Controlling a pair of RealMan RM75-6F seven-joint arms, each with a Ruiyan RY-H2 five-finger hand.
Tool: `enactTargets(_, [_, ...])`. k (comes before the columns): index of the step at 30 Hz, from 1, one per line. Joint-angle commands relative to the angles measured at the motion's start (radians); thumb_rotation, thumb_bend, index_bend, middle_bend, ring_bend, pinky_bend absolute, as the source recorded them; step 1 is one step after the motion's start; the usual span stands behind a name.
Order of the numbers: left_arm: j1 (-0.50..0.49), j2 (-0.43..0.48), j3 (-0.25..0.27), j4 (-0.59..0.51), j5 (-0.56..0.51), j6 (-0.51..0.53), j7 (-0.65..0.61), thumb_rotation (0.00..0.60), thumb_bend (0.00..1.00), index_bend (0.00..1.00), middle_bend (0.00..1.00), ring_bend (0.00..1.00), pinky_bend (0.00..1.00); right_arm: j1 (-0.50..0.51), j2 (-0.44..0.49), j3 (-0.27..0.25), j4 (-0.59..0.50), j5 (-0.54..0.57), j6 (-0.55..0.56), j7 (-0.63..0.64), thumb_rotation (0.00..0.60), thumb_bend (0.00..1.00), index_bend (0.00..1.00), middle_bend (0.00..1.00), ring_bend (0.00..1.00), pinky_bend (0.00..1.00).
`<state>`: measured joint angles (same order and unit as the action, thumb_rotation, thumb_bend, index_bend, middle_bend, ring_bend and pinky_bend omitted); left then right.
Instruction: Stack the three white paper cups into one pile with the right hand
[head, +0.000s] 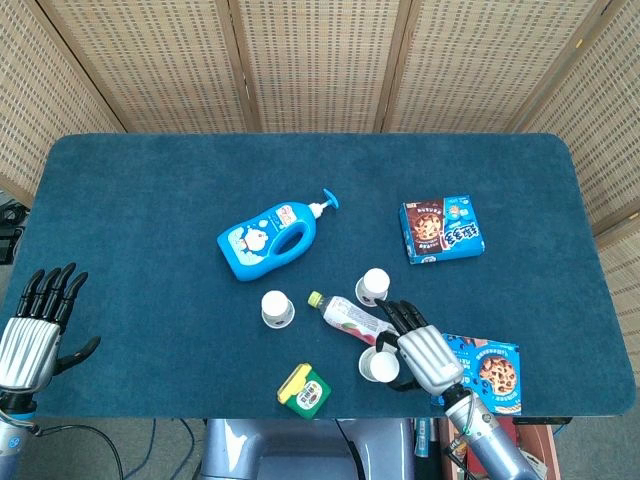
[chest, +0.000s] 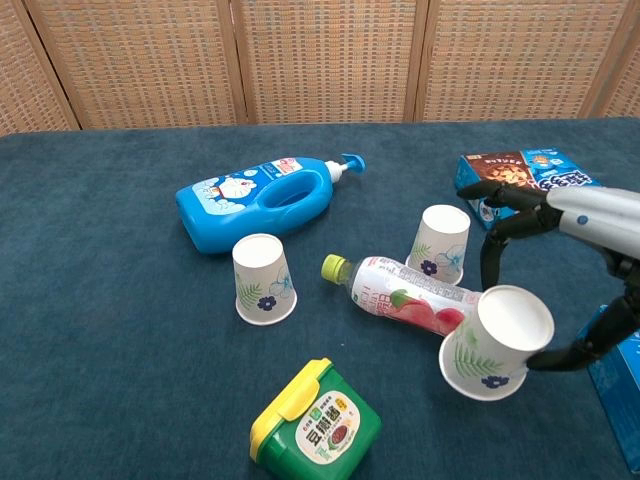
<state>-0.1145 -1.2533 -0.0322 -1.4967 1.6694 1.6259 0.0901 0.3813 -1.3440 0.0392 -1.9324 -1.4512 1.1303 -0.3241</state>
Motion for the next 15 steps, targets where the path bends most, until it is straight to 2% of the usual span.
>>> enactTargets(1, [0.001, -0.001, 0.000, 0.000, 0.001, 0.001, 0.000, 0.600, 0.21, 0.00, 0.00, 0.00, 0.00, 0.012, 0.019, 0.019, -0.025, 0.021, -0.002, -0.015, 0.600, 0.10, 0.53, 0.09, 0.00, 0.00])
enactTargets(8, [0.000, -0.001, 0.001, 0.000, 0.004, 0.001, 0.003, 0.600, 0.21, 0.00, 0.00, 0.00, 0.00, 0.050, 0.063, 0.091, -0.079, 0.085, -0.001, -0.057, 0.600, 0.10, 0.53, 0.09, 0.00, 0.00])
enactTargets(15, [0.000, -0.002, 0.001, 0.002, 0.004, 0.001, 0.002, 0.600, 0.21, 0.00, 0.00, 0.00, 0.00, 0.085, 0.075, 0.141, -0.099, 0.149, -0.002, -0.091, 0.600, 0.10, 0.54, 0.09, 0.00, 0.00])
